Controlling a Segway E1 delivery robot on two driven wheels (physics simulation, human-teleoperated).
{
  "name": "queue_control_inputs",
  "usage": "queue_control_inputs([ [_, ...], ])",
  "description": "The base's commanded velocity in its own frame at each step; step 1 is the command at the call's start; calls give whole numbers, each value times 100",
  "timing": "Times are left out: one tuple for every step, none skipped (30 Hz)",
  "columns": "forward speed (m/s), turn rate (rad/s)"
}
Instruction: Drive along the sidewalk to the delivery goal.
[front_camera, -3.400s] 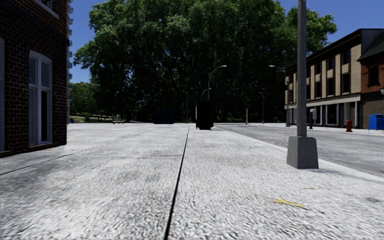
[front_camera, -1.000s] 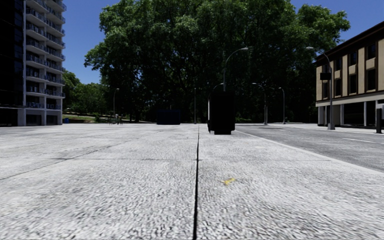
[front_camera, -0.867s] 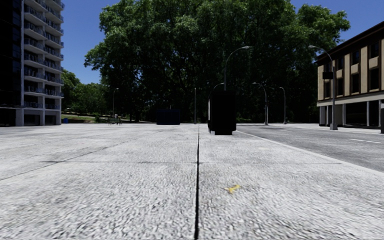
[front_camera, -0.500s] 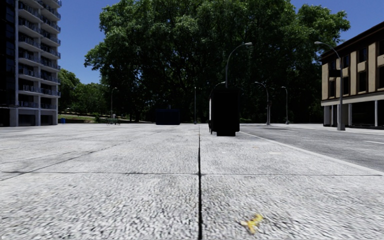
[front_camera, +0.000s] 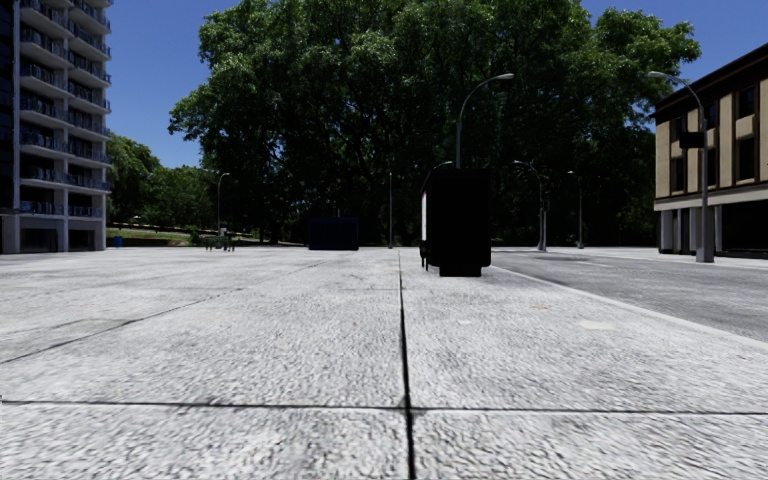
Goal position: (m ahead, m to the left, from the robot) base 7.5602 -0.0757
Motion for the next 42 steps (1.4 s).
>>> queue_control_inputs([
  [200, 0],
  [200, 0],
  [200, 0],
  [200, 0],
  [200, 0],
  [200, 0],
  [200, 0],
  [200, 0],
  [200, 0],
  [200, 0],
  [200, 0],
  [200, 0],
  [200, 0],
  [200, 0],
  [200, 0],
  [200, 0],
  [200, 0],
  [200, 0],
  [200, 0],
  [200, 0],
  [200, 0],
  [200, 0],
  [200, 0],
  [200, 0],
  [200, 0],
  [200, 0],
  [200, 0],
  [200, 0],
  [200, 0],
  [200, 0],
  [200, 0],
  [200, 0],
  [200, 0],
  [200, 0],
  [200, 0],
  [200, 0],
  [200, 0],
  [200, 0],
  [200, 0],
  [200, 0],
  [200, 0],
  [200, 0],
])
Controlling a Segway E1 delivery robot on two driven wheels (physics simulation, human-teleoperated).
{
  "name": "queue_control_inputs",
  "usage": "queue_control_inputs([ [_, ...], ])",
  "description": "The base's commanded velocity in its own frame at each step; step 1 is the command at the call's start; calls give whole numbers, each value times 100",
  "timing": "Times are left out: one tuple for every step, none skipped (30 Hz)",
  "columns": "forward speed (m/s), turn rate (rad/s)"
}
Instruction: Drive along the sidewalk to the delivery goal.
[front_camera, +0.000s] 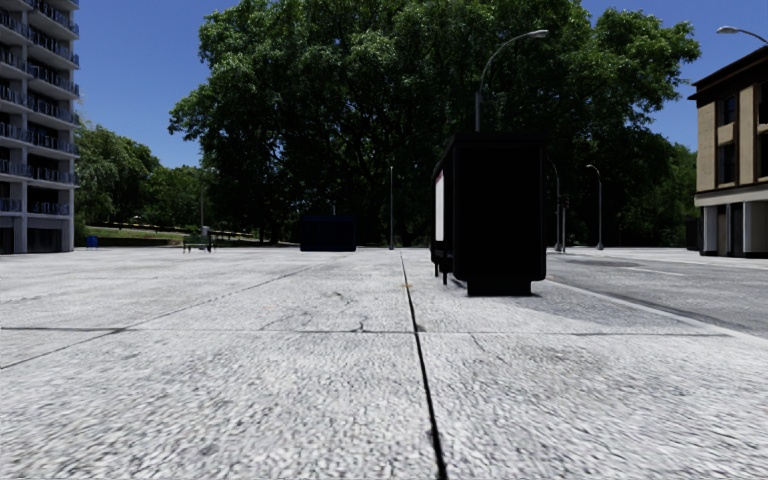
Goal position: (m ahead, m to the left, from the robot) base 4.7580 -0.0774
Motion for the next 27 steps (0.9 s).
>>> queue_control_inputs([
  [200, 0],
  [200, 0],
  [200, 0],
  [200, 0],
  [200, 0],
  [200, 0],
  [200, 0],
  [200, 0],
  [200, 0],
  [200, 0],
  [200, 0],
  [200, 0],
  [200, 0],
  [200, 0],
  [200, 0],
  [200, 0],
  [200, 0],
  [200, 0],
  [200, 0],
  [200, 0],
  [200, 0],
  [200, 0],
  [200, 0],
  [200, 0],
  [200, 0],
  [200, 0],
  [200, 0],
])
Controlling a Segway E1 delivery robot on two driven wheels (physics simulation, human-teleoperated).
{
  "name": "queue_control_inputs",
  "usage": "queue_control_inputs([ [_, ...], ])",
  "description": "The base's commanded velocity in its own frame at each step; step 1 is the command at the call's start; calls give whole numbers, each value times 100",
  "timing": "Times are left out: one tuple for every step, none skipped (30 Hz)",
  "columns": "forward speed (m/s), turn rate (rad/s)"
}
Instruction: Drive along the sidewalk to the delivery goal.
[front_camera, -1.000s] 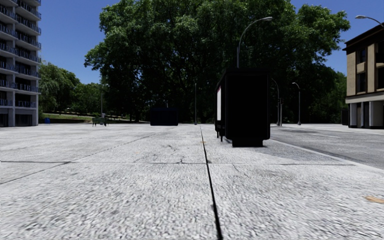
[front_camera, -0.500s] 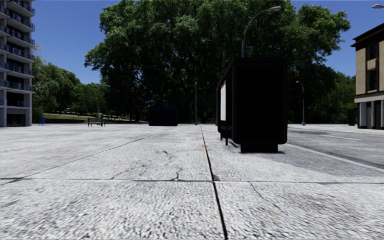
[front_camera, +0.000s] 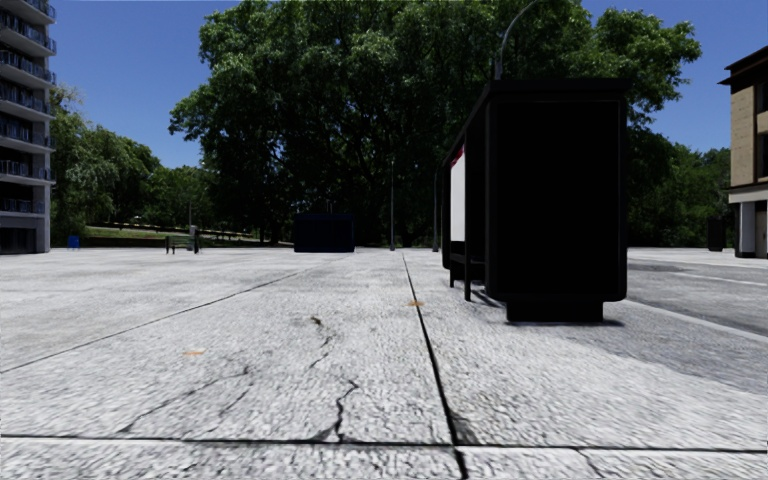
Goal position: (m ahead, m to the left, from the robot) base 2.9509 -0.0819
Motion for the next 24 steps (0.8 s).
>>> queue_control_inputs([
  [200, 0],
  [200, 0],
  [200, 0],
  [200, 0],
  [200, 0],
  [200, 0],
  [200, 0],
  [200, 0],
  [200, 0],
  [200, 0],
  [200, 0],
  [200, 0],
  [200, 0],
  [200, 0],
  [200, 0],
  [200, 0],
  [200, 0],
  [200, 0],
  [200, 0],
  [200, 0],
  [200, 0],
  [200, 0],
  [200, 0],
  [200, 0],
])
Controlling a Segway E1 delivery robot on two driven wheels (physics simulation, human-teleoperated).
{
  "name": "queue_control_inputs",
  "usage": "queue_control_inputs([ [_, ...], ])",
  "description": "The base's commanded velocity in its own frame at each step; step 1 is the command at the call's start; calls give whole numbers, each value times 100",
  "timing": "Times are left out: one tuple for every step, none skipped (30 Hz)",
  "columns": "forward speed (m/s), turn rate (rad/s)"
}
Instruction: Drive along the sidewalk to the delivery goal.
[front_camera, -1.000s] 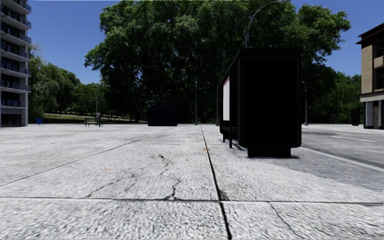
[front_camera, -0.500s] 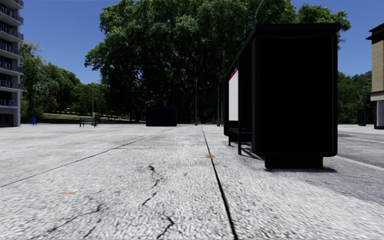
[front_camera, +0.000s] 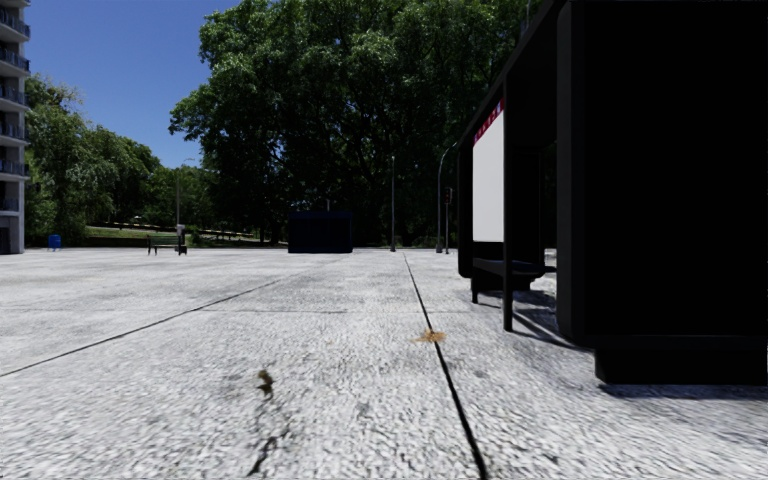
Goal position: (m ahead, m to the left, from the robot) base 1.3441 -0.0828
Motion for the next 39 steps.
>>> queue_control_inputs([
  [200, 0],
  [200, 0],
  [200, 0],
  [200, 0],
  [197, 0],
  [197, 0],
  [174, 0],
  [152, 0],
  [138, 0],
  [138, 0],
  [123, 0],
  [112, 0],
  [98, 0],
  [98, 0],
  [92, 0],
  [87, 0],
  [80, 0],
  [71, 0],
  [71, 0],
  [63, 0],
  [58, 0],
  [53, 0],
  [53, 0],
  [51, 0],
  [34, 0],
  [0, 0],
  [0, 0],
  [0, 0],
  [0, 0],
  [0, 0],
  [0, 0],
  [0, 0],
  [0, 0],
  [0, 0],
  [0, 0],
  [0, 0],
  [0, 0],
  [0, 0],
  [0, 0],
])
